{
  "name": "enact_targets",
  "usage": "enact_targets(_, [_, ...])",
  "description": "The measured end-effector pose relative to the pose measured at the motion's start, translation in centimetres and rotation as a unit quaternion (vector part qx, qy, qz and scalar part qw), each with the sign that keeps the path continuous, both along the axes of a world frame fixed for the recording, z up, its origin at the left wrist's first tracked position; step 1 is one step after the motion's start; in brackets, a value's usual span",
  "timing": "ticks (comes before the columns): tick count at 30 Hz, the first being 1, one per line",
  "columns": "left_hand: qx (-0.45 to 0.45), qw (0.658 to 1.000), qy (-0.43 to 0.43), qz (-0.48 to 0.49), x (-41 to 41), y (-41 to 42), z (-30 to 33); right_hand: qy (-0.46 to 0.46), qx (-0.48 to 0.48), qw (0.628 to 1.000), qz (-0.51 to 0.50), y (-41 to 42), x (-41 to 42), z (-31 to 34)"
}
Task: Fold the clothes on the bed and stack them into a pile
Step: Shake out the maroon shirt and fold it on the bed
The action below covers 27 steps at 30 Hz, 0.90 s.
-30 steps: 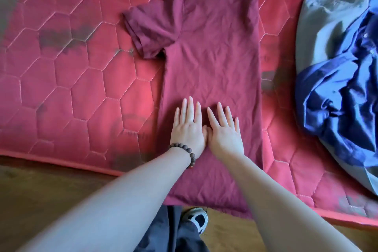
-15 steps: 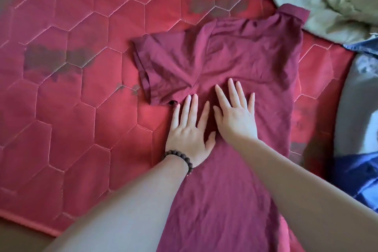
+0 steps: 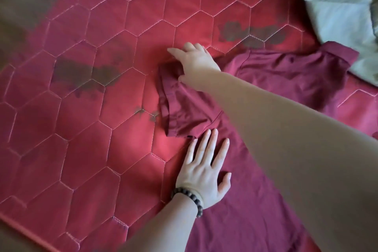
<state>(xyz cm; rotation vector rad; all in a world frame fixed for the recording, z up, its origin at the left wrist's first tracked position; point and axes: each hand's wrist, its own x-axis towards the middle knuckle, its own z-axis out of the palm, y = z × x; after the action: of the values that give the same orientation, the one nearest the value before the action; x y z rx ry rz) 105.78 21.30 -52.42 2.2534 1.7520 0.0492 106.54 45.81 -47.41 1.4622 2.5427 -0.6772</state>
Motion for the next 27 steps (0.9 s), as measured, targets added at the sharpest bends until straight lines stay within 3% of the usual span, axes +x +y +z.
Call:
enact_targets(5, [-0.009, 1.0, 0.004, 0.001, 0.0, 0.1, 0.3, 0.0, -0.034, 0.999, 0.01, -0.3, 0.5, 1.4])
enact_targets(10, [-0.018, 1.0, -0.007, 0.005, -0.2, 0.1, 0.4, 0.144, -0.004, 0.989, 0.038, -2.7, 6.4, 4.6])
enact_targets(13, [-0.023, 1.0, -0.005, 0.001, -0.3, 0.1, 0.5, 0.159, 0.022, 0.987, 0.016, -5.1, 11.6, 5.8])
enact_targets(21, [0.038, 0.999, -0.007, -0.011, -0.2, 0.0, 1.2, 0.016, 0.033, 0.98, -0.197, -10.9, 20.3, 1.7])
enact_targets(27, [0.199, 0.974, -0.083, -0.066, -0.7, -1.9, 2.2, 0.094, 0.01, 0.922, -0.375, -14.4, 19.2, 0.8])
